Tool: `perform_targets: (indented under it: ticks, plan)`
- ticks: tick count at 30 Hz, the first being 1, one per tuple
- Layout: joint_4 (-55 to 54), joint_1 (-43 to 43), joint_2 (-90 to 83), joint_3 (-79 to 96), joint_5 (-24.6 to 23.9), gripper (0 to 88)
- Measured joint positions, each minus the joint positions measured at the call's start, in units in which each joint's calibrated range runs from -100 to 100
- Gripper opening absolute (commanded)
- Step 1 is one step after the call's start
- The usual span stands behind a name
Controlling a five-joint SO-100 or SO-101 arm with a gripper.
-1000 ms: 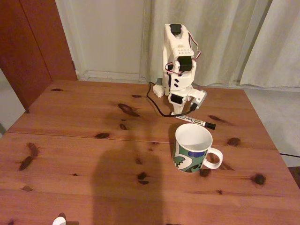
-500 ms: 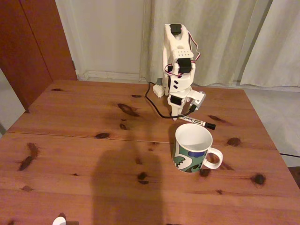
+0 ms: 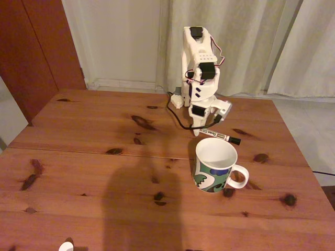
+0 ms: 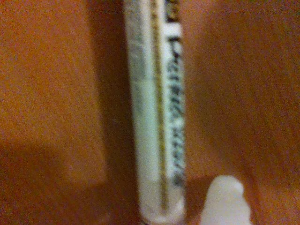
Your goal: Clean up the desk and place the pens and markers into the cup
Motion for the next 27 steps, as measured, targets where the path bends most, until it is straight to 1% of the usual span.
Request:
perform_targets:
  ticks: [6,15,21,27]
  plan:
    - [0.0,-2.3,-0.3,0.0,0.0,14.1]
    - [2.5,-4.6,-6.5,4.2,0.0,14.0]
    - [2.5,-4.7,-6.7,4.5,0.0,14.0]
    - [2.4,-4.6,-2.5,5.0,0.0,14.0]
